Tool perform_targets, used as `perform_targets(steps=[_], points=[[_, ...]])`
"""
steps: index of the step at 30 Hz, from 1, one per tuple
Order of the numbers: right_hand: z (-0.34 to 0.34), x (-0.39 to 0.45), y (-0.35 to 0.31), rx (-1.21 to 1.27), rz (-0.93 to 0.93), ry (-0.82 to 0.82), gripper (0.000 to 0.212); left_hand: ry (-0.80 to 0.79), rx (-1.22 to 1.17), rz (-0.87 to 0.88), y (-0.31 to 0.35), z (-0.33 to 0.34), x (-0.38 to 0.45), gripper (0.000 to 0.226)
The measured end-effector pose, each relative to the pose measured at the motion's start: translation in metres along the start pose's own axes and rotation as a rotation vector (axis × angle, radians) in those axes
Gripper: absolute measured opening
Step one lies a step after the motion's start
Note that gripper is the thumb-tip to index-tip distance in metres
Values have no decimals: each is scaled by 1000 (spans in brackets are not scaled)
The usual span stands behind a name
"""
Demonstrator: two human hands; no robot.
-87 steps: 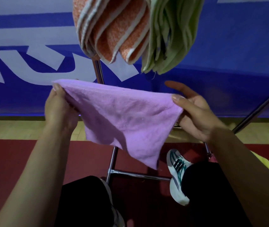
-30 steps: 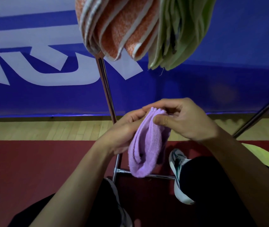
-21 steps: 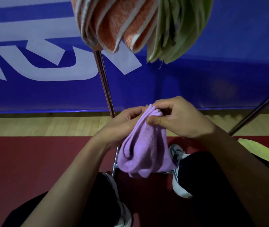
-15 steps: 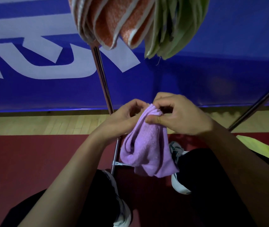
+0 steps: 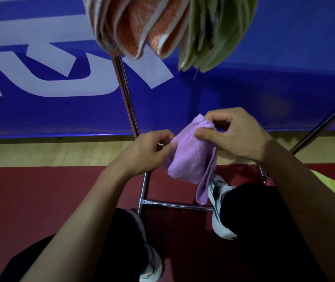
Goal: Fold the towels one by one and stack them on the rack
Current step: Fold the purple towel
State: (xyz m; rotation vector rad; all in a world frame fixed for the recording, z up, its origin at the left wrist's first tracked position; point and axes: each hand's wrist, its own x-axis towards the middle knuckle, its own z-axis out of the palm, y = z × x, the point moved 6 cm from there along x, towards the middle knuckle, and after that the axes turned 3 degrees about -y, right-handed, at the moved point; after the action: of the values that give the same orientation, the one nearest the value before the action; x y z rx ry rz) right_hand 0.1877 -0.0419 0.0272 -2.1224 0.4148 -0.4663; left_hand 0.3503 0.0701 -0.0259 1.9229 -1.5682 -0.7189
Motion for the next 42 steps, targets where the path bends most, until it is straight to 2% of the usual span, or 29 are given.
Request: perform_targets(steps=[2, 6, 11, 17, 19, 22, 24, 27, 29, 37, 40, 42], points=[[2, -1, -1, -5, -6, -14, 21, -1, 63, -44, -3, 5, 0, 7], [14, -2, -5, 20, -32, -146, 20, 22, 93, -200, -4, 14, 4, 25], [33, -4, -5, -3, -10, -291, 22, -97, 99, -345, -12, 33, 3, 30], [49, -10, 7, -44, 19, -471, 27, -214, -172, -564, -23, 33, -5, 20], [47, -11, 15, -117, 21, -499, 27, -264, -290, -624, -27, 31, -8, 30], [39, -13, 26, -302, 2, -476, 35, -210, -436, -679, -37, 23, -9, 51], [35, -13, 32, -386, -5, -460, 40, -235, -396, -669, -39, 20, -10, 52], [32, -12, 38, -433, 1, -452, 37, -471, -105, -627, -41, 28, -18, 39], [31, -11, 38, -463, 8, -441, 37, -599, -15, -626, -45, 35, -23, 35], [27, -11, 24, -378, -9, -333, 49, -746, -20, -488, -37, 31, -26, 40], [37, -12, 15, -344, -38, -322, 48, -788, 137, -443, -33, 38, -26, 35], [44, -11, 11, -327, -58, -321, 47, -785, 253, -332, -23, 40, -22, 27]])
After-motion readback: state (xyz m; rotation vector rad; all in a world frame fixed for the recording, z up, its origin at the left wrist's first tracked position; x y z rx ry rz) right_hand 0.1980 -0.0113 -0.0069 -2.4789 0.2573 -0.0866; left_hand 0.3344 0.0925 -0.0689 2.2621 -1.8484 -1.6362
